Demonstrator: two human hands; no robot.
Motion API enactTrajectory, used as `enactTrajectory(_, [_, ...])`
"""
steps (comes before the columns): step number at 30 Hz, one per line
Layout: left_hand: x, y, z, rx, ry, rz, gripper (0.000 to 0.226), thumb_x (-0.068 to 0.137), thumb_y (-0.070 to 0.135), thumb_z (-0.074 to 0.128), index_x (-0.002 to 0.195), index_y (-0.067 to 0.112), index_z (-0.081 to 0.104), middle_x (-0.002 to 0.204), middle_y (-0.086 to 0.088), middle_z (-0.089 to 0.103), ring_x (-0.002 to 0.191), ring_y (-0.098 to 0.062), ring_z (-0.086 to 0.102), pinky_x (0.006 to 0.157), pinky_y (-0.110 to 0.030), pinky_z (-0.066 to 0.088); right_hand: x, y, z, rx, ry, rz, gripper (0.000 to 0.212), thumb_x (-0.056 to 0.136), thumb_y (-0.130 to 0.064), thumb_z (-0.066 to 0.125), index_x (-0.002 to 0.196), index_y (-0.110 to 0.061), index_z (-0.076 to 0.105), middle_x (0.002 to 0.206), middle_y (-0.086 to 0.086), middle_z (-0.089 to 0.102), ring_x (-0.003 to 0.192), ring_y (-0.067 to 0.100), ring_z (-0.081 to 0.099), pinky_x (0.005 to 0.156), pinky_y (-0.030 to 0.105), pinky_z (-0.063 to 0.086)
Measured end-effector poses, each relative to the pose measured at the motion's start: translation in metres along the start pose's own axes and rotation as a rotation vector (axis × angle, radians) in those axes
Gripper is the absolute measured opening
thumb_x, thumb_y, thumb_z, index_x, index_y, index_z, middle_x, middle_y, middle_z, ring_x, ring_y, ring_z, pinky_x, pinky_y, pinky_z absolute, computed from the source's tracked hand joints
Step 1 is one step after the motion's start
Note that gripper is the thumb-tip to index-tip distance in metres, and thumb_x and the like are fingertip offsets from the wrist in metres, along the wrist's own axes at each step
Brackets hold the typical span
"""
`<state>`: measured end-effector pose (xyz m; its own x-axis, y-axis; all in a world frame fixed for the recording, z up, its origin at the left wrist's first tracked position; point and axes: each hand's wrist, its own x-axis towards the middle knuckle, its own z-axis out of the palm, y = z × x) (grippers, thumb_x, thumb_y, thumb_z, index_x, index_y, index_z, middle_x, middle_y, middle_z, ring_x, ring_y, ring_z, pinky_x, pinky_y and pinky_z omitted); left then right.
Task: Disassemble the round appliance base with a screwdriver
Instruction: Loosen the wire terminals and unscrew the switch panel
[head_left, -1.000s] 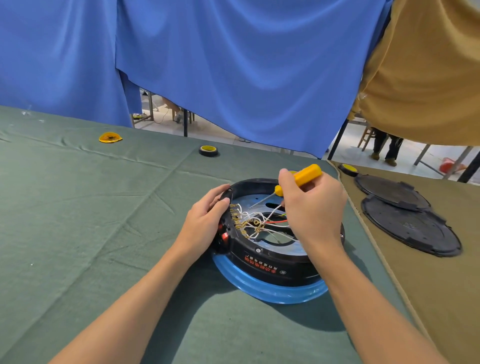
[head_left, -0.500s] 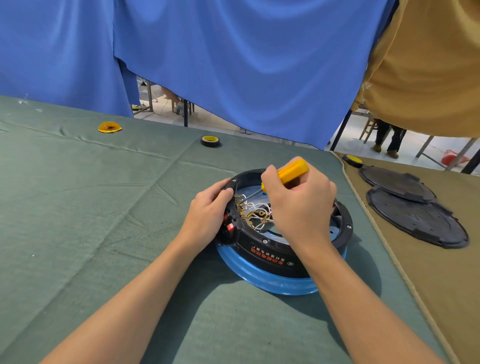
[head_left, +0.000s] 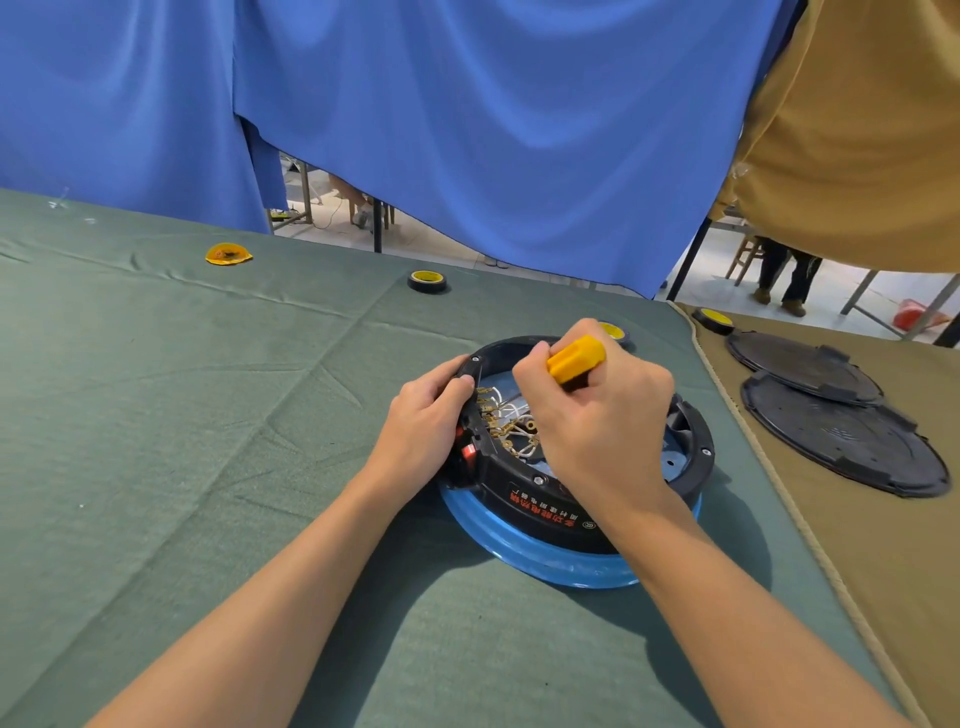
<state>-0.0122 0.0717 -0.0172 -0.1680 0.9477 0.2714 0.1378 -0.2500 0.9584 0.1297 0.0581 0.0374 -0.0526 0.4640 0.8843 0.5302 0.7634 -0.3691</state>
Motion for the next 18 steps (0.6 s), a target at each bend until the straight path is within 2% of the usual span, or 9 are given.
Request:
enactTrajectory(2, [-0.0003, 0.0008, 0.0001, -0.013, 0.002, -0.007, 0.033, 0.083, 0.034, 0.046, 0.09, 0.056, 0.069, 0.098, 0.002, 0.074, 0.101, -0.023, 0.067, 0.097, -0.053, 0.047, 0.0005, 0.002, -0.0016, 0.035, 0.033, 0.05, 0.038, 0.086, -0.01, 0.064, 0.056, 0.002, 0.045, 0.044, 0.01, 0.04, 0.042, 0.026, 0.038, 0.045, 0.037, 0.032])
enactTrajectory(5, [-0.0014, 0.0017, 0.0004, -0.032, 0.006, -0.011, 0.033, 0.083, 0.034, 0.046, 0.088, 0.056, 0.07, 0.096, 0.004, 0.074, 0.099, -0.022, 0.067, 0.097, -0.053, 0.048, 0.0008, 0.0019, -0.0032, 0.077, 0.047, 0.096, 0.037, 0.087, -0.012, 0.065, 0.057, -0.001, 0.047, 0.044, 0.006, 0.042, 0.042, 0.024, 0.039, 0.045, 0.031, 0.033])
enactTrajectory(18, [-0.0021, 0.0013, 0.0005, -0.032, 0.016, -0.015, 0.03, 0.087, 0.03, 0.046, 0.093, 0.047, 0.07, 0.096, 0.003, 0.074, 0.096, -0.022, 0.068, 0.093, -0.053, 0.05, 0.002, 0.0014, -0.0016, 0.094, -0.059, 0.116, 0.04, 0.088, -0.014, 0.064, 0.056, 0.002, 0.046, 0.045, 0.011, 0.043, 0.045, 0.027, 0.039, 0.05, 0.034, 0.034])
